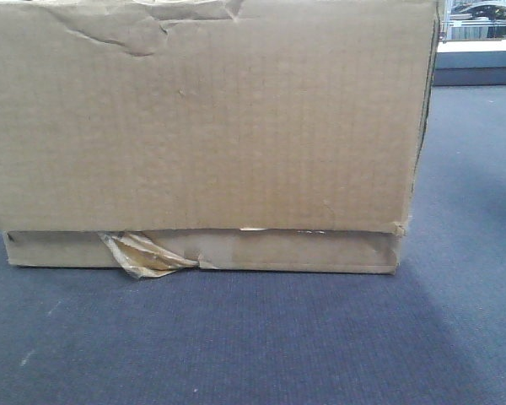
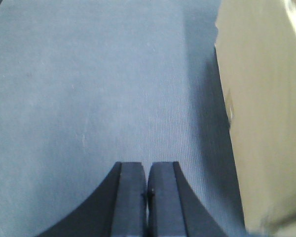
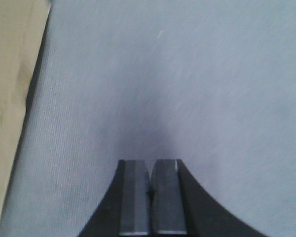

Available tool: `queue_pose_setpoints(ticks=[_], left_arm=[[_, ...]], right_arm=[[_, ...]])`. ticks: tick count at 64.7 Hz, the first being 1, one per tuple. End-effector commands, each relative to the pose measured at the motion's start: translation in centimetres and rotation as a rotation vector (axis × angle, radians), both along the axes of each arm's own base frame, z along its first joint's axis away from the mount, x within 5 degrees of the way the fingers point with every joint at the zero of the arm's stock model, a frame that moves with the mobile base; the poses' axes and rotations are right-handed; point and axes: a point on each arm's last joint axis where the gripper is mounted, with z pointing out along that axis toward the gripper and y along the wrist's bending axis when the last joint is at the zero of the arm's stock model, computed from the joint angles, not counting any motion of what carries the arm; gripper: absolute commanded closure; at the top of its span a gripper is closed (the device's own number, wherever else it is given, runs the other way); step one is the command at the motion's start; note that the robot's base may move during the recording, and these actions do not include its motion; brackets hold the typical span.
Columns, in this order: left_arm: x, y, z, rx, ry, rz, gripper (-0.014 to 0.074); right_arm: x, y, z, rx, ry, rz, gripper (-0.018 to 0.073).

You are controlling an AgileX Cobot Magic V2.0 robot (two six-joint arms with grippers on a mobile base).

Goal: Grab carton from right shelf to conveyor

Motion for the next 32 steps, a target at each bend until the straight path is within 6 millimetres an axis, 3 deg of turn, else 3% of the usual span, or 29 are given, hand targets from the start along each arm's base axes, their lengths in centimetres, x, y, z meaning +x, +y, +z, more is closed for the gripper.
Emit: queue_pose_setpoints(ticks=[1, 13, 32], left_arm=[[-1.5, 0.0, -0.9, -0.006, -0.07, -0.014, 0.0582], [-5.2, 0.2, -1.9, -0.009, -0.175, -0.018, 0.0582], [-10.3, 0.5, -1.1, -0.019, -0.417, -0.016, 0.0582]], right_arm=[[-2.0, -0.4, -0.9, 0.016, -0.106, 0.025, 0.0637], [-7.1, -1.4, -2.3, 0.067, -0.311, 0.055, 0.0637], [-15.1, -3.2, -1.0, 0.142, -0.674, 0.06, 0.0637]])
